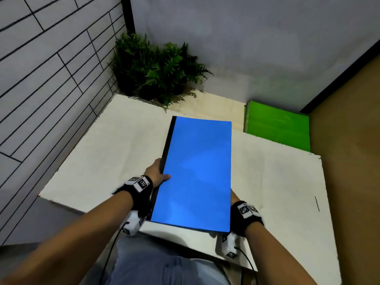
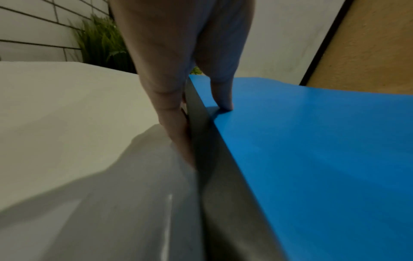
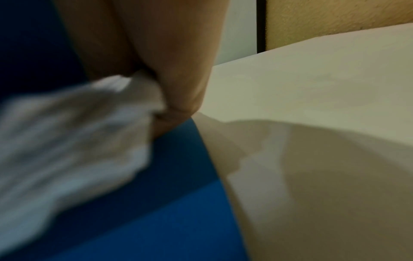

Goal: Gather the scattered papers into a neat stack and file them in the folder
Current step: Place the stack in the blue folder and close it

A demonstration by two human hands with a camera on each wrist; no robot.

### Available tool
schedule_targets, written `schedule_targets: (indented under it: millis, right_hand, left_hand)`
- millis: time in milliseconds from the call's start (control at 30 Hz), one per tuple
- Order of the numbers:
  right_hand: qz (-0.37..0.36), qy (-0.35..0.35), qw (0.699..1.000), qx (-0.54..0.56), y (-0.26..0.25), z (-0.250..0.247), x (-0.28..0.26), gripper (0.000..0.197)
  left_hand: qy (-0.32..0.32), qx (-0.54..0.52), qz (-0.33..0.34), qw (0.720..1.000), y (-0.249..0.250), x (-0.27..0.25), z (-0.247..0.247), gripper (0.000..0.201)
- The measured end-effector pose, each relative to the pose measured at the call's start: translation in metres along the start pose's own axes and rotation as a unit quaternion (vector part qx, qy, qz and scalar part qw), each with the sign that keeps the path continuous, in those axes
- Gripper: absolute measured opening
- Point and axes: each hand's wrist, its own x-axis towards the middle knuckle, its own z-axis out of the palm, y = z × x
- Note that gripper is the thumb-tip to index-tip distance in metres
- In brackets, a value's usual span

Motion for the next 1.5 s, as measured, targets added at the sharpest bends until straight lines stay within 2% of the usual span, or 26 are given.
schedule_targets:
  millis: [100, 200, 233, 267, 300, 367, 400, 433, 500, 667, 733, 833, 933, 1067, 1167, 1233, 1367, 1500]
  right_hand:
    - [-0.046, -0.014, 0.998, -0.029, -0.002, 0.007, -0.003, 0.017]
    - [-0.035, 0.008, 0.999, 0.040, -0.011, 0.012, 0.005, 0.032]
    - [-0.034, 0.048, 0.995, 0.079, -0.015, 0.009, 0.007, 0.035]
    - [-0.032, 0.081, 0.989, 0.124, -0.014, 0.004, 0.015, 0.047]
    - [-0.023, 0.072, 0.984, 0.162, -0.016, 0.002, 0.015, 0.063]
    - [-0.002, 0.069, 0.993, 0.098, -0.023, 0.006, 0.010, 0.073]
    - [0.008, 0.120, 0.993, -0.008, -0.023, 0.007, 0.011, 0.070]
    - [0.014, 0.166, 0.978, -0.122, -0.022, 0.011, 0.010, 0.067]
    - [0.003, 0.182, 0.963, -0.197, -0.018, 0.016, 0.013, 0.058]
    - [0.028, 0.182, 0.962, -0.200, -0.012, 0.019, 0.023, 0.049]
    - [0.027, 0.192, 0.969, -0.151, -0.008, 0.016, 0.026, 0.047]
    - [-0.007, 0.188, 0.979, -0.073, -0.003, 0.013, 0.022, 0.028]
    - [-0.045, 0.205, 0.977, -0.038, -0.001, 0.002, 0.012, 0.032]
    - [-0.074, 0.281, 0.955, -0.062, 0.011, -0.045, -0.002, 0.030]
    - [-0.069, 0.320, 0.943, -0.065, 0.028, -0.091, -0.013, 0.032]
    - [-0.060, 0.338, 0.937, -0.064, 0.042, -0.120, -0.019, 0.030]
    - [-0.012, 0.341, 0.937, -0.074, 0.066, -0.159, -0.026, 0.026]
    - [0.028, 0.334, 0.927, -0.168, 0.064, -0.170, -0.025, 0.033]
  left_hand:
    - [0.006, -0.012, 0.001, 1.000, 0.002, 0.000, 0.005, 0.079]
    - [0.013, 0.002, -0.032, 0.999, 0.001, -0.001, 0.009, 0.091]
    - [0.017, 0.005, -0.040, 0.999, 0.001, -0.002, 0.011, 0.092]
    - [0.021, 0.006, -0.045, 0.999, 0.001, -0.002, 0.012, 0.092]
    - [0.026, 0.005, -0.047, 0.999, 0.001, -0.002, 0.014, 0.092]
    - [0.034, 0.013, -0.049, 0.998, 0.002, 0.000, 0.017, 0.092]
    - [0.036, 0.020, -0.049, 0.998, 0.003, 0.000, 0.020, 0.093]
    - [0.039, 0.031, -0.049, 0.998, 0.003, 0.000, 0.022, 0.095]
    - [0.042, 0.058, -0.051, 0.996, 0.004, 0.000, 0.024, 0.098]
    - [0.064, 0.135, -0.064, 0.987, 0.006, 0.000, 0.029, 0.100]
    - [0.061, 0.151, -0.061, 0.985, 0.005, -0.001, 0.031, 0.099]
    - [0.046, 0.143, -0.044, 0.988, 0.005, 0.000, 0.034, 0.096]
    - [0.014, 0.105, -0.025, 0.994, 0.016, -0.001, 0.036, 0.090]
    - [-0.052, 0.073, 0.045, 0.995, 0.046, 0.005, 0.050, 0.095]
    - [-0.111, 0.093, 0.074, 0.987, 0.079, 0.006, 0.074, 0.073]
    - [-0.136, 0.100, 0.075, 0.983, 0.099, 0.005, 0.094, 0.065]
    - [-0.134, 0.145, 0.073, 0.978, 0.119, 0.003, 0.134, 0.060]
    - [-0.134, 0.237, 0.071, 0.960, 0.121, 0.004, 0.160, 0.066]
